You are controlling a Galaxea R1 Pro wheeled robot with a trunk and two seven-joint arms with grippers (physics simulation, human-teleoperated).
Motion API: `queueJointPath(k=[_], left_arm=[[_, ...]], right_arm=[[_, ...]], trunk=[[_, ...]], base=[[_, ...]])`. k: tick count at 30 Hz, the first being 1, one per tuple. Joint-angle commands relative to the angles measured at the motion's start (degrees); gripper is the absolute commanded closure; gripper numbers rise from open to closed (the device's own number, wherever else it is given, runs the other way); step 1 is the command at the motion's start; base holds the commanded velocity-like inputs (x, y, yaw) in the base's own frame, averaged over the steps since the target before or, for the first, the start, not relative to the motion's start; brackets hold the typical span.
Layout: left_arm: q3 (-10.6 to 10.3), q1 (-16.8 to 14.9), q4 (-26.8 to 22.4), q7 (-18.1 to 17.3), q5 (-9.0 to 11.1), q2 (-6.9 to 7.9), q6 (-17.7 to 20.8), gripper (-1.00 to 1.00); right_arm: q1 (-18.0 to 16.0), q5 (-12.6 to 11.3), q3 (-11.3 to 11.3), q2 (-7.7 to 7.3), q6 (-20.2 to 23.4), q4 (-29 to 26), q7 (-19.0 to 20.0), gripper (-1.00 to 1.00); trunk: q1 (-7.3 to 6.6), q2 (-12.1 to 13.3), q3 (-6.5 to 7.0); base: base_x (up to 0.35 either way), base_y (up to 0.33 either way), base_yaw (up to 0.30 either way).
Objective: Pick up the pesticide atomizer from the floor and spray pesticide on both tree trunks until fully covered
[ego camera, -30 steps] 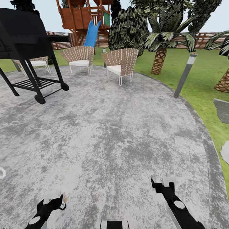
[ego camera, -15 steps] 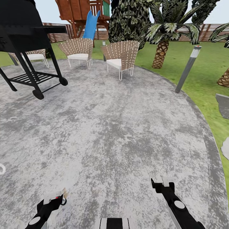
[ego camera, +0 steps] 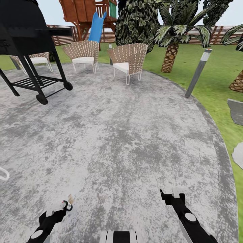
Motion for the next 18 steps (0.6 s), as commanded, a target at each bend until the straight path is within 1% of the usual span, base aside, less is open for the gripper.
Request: queueJointPath(k=[1, 6, 11, 15, 18], left_arm=[[-0.17, 0.0, -0.03, 0.03, 0.59, 0.02, -0.18, -1.0], [-0.28, 0.02, -0.16, 0.03, 0.59, 0.02, -0.18, -1.0], [-0.32, 0.03, -0.19, 0.03, 0.59, 0.02, -0.27, -1.0], [-0.35, 0.03, -0.14, 0.03, 0.59, 0.02, -0.46, -1.0], [-0.42, 0.03, -0.09, -0.01, 0.59, 0.02, -0.58, -1.0]], right_arm=[[-0.02, 0.05, -0.02, 0.0, -0.17, 0.03, 0.02, -1.0], [-0.02, 0.05, -0.02, 0.0, -0.17, 0.03, 0.0, -1.0], [-0.02, 0.05, -0.02, 0.0, -0.17, 0.03, -0.1, -1.0], [-0.02, 0.05, -0.02, 0.0, -0.17, 0.03, -0.11, -1.0], [-0.02, 0.05, -0.02, 0.0, -0.17, 0.03, -0.11, -1.0]], trunk=[[-0.01, -0.01, -0.04], [-0.01, -0.01, -0.07], [-0.01, -0.01, -0.22], [-0.01, -0.01, -0.26], [0.06, -0.05, -1.02]], base=[[-0.012, 0.0, 0.0], [-0.005, 0.0, -0.013], [-0.001, 0.0, -0.145], [0.0, 0.0, -0.067], [0.0, 0.0, -0.012]])
